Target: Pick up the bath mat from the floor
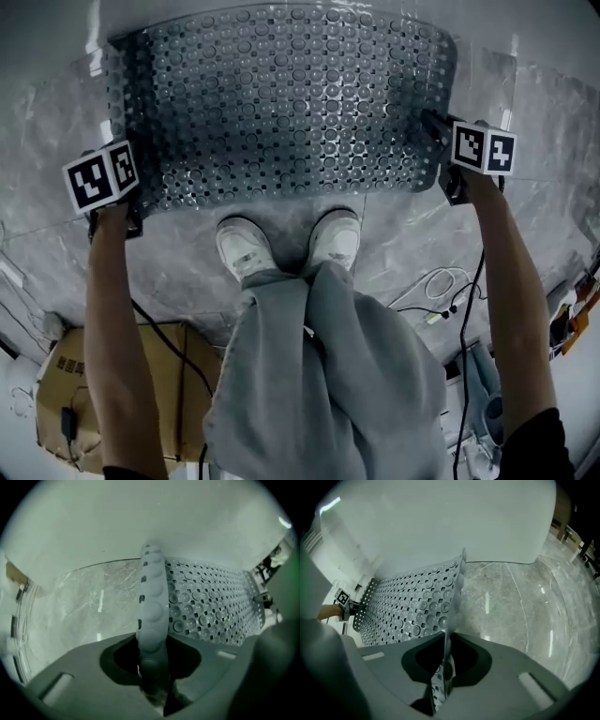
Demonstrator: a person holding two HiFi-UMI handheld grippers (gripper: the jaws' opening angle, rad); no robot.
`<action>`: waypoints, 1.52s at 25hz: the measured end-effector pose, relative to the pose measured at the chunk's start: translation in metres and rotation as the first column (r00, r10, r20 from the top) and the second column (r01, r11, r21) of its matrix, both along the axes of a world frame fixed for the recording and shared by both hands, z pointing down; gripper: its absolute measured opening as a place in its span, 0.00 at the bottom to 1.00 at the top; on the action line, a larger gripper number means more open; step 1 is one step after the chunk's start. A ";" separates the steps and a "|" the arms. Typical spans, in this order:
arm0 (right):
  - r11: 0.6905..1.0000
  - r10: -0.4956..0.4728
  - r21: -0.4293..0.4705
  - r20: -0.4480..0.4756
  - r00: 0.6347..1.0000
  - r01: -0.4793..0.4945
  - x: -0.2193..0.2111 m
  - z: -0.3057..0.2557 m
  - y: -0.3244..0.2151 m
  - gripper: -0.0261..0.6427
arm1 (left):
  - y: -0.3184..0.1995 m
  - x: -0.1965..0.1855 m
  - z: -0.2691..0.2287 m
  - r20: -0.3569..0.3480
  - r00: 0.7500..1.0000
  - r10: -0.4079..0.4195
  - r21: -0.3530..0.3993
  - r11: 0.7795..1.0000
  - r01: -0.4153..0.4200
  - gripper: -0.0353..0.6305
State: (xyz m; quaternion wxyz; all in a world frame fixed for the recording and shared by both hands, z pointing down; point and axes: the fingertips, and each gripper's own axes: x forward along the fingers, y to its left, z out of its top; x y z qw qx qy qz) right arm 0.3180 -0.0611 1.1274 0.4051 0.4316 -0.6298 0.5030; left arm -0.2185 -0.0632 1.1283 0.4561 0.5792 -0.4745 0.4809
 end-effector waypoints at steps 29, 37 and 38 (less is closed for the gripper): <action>1.000 -0.004 -0.017 -0.062 0.998 0.003 -0.101 -0.145 0.010 0.07 | 0.019 0.086 -0.170 -0.191 0.979 0.069 -0.005 0.997 -0.072 0.11; 1.000 0.012 -0.026 -0.016 1.000 -0.012 -0.141 -0.178 0.019 0.07 | 0.031 0.108 -0.215 -0.255 0.966 0.051 -0.017 0.998 -0.058 0.11; 1.000 0.007 -0.028 -0.005 1.000 -0.007 -0.146 -0.183 0.020 0.07 | 0.033 0.109 -0.220 -0.256 0.965 0.053 -0.019 0.998 -0.060 0.11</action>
